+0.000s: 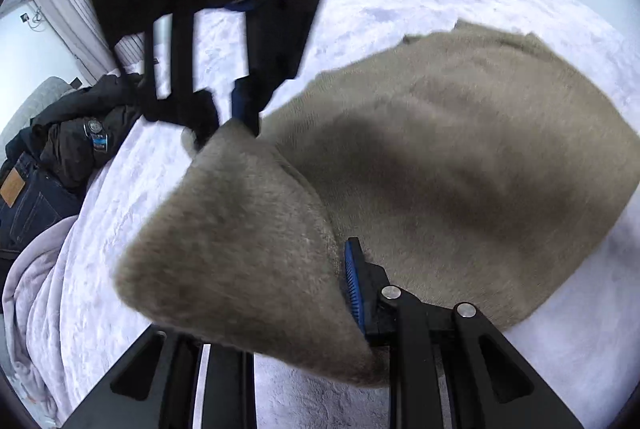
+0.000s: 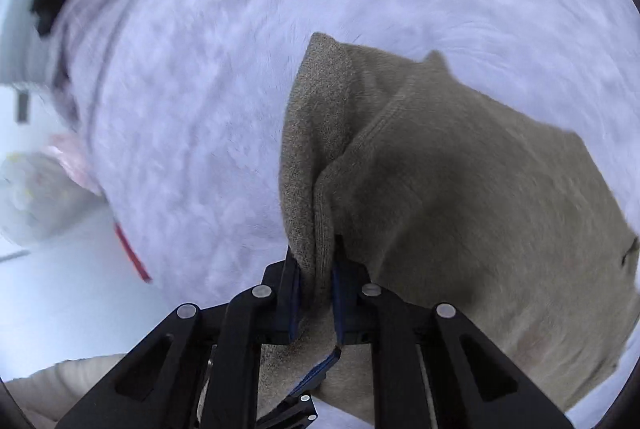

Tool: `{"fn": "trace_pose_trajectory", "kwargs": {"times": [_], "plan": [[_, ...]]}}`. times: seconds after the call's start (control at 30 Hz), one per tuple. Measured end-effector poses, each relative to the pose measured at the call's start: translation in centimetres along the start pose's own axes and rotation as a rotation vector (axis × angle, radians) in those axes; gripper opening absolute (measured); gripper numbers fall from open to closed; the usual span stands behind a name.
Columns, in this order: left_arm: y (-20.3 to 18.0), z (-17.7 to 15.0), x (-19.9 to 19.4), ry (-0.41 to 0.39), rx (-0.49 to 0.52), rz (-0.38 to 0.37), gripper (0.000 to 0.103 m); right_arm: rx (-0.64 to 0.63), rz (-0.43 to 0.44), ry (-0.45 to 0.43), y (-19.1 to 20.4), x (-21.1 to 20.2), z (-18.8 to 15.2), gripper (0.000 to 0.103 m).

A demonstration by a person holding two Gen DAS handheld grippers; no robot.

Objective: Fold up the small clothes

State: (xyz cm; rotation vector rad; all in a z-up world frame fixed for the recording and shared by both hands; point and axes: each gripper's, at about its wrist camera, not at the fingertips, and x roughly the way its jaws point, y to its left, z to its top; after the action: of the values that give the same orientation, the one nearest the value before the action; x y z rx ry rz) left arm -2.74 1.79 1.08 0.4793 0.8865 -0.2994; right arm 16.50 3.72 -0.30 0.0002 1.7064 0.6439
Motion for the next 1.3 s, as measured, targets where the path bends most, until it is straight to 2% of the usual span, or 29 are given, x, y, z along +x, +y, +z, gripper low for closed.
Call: {"fn": "trace_pose_trajectory", "kwargs": {"times": [0.1, 0.23, 0.33, 0.4, 0.5, 0.53, 0.6, 0.7, 0.8, 0.93, 1.0, 1.03, 1.07, 1.13, 1.2, 1.3], "plan": [[-0.3, 2.1, -2.5, -0.062, -0.010, -0.031, 0.025, 0.068, 0.133, -0.156, -2.6, -4.1, -3.3, 0.014], [-2.7, 5.7, -5.9, -0.163, 0.039, -0.065, 0.025, 0.142, 0.286, -0.360, -6.3, -9.4, -7.1, 0.014], [-5.6, 8.1, -7.5, -0.211, 0.073, -0.113, 0.025, 0.178, 0.339, -0.500, -8.9, -13.2, -9.8, 0.014], [-8.1, 9.0, -8.1, -0.237, 0.113, -0.143, 0.025, 0.189, 0.339, -0.587, -11.3, -15.6, -12.8, 0.014], [-12.5, 10.0, -7.8, -0.247, 0.204, -0.186, 0.025, 0.225, 0.329, -0.657, -14.2, -17.2, -16.9, 0.014], [-13.9, 10.1, -7.6, -0.244, 0.228, -0.203, 0.025, 0.248, 0.318, -0.676, -14.3, -16.6, -18.2, 0.014], [-16.9, 9.8, -6.7, -0.222, 0.280, -0.237, 0.025, 0.308, 0.281, -0.697, -18.3, -16.8, -21.3, 0.014], [-20.7, 8.8, -5.0, -0.169, 0.353, -0.279, 0.025, 0.451, 0.252, -0.683, -23.4, -14.1, -25.1, 0.014], [-22.7, 7.8, -3.7, -0.120, 0.393, -0.290, 0.025, 0.556, 0.261, -0.650, -28.0, -10.7, -26.4, 0.014], [-22.8, 7.4, -3.1, -0.092, 0.400, -0.286, 0.025, 0.568, 0.302, -0.675, -29.8, -9.1, -27.0, 0.015], [-22.4, 7.5, -3.3, -0.085, 0.396, -0.272, 0.039, 0.569, 0.311, -0.677, -29.8, -8.8, -27.0, 0.015], [-22.1, 8.0, -3.3, -0.086, 0.389, -0.271, 0.061, 0.577, 0.308, -0.676, -29.9, -9.0, -27.5, 0.020], [-21.6, 8.1, -3.7, -0.097, 0.368, -0.272, 0.076, 0.589, 0.291, -0.672, -29.9, -9.3, -27.6, 0.023], [-19.5, 8.4, -4.2, -0.105, 0.321, -0.294, 0.079, 0.609, 0.235, -0.652, -29.6, -9.8, -28.5, 0.047], [-17.6, 8.8, -4.6, -0.087, 0.277, -0.323, 0.079, 0.625, 0.204, -0.647, -29.2, -10.4, -29.8, 0.052], [-14.1, 9.5, -4.6, -0.051, 0.170, -0.323, 0.079, 0.652, 0.211, -0.668, -28.2, -11.0, -32.5, 0.052]]}}
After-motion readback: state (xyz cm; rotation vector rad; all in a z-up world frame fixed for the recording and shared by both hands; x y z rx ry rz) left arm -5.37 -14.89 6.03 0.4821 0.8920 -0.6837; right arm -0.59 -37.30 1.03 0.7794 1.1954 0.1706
